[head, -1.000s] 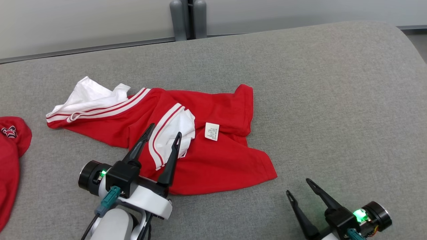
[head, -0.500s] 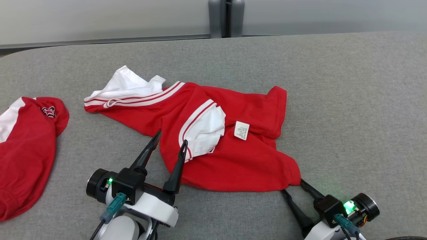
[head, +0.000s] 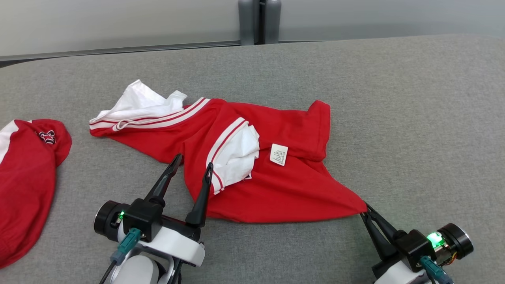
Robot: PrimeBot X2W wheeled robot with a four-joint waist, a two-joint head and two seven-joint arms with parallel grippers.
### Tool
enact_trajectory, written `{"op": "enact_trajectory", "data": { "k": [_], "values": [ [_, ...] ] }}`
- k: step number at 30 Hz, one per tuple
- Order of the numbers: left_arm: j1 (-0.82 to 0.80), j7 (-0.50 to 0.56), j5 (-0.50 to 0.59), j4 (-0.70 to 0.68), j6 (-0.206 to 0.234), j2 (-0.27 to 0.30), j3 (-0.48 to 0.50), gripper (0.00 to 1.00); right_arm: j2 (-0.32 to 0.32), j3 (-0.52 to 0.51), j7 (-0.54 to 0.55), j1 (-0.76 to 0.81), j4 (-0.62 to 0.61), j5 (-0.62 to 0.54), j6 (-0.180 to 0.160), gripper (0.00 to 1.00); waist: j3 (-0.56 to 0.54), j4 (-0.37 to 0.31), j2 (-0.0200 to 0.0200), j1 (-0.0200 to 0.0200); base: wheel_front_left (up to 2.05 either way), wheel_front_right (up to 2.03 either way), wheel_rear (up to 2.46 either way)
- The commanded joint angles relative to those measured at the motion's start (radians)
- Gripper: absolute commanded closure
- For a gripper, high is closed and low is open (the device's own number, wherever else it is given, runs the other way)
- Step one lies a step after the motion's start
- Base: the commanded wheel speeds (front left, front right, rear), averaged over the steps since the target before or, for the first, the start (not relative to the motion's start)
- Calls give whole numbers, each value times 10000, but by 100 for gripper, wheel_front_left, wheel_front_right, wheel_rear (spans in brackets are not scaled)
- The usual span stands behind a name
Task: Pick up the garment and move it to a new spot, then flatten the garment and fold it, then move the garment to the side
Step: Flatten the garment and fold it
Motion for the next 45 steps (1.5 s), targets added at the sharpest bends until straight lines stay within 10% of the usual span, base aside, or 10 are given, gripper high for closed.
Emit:
{"op": "enact_trajectory", "data": {
  "k": [1,19,26,35,45],
  "values": [
    [87,-2,49,-3,3,50,28,0,-48,-24,-8,188,-149,-92,-7,100,-18,-177,0,0,0,0,0],
    [-519,-2,489,242,-169,213,-652,0,-407,-2989,-10,1874,-777,-816,-8,100,-365,-890,0,0,0,0,0],
    [-3252,1429,1220,1856,-251,505,-2962,0,-125,-2535,-8,1591,-569,-705,-8,100,-49,-1035,0,0,0,0,0],
    [-6173,4014,-847,3229,-258,724,-6813,0,-27,-2121,-10,1060,-277,-554,-8,100,378,-1328,0,0,0,0,0],
    [-7430,5390,-1261,4240,-259,446,-8147,0,189,-1911,-10,704,-131,-393,-8,100,688,-1578,0,0,0,0,0]
  ]
}}
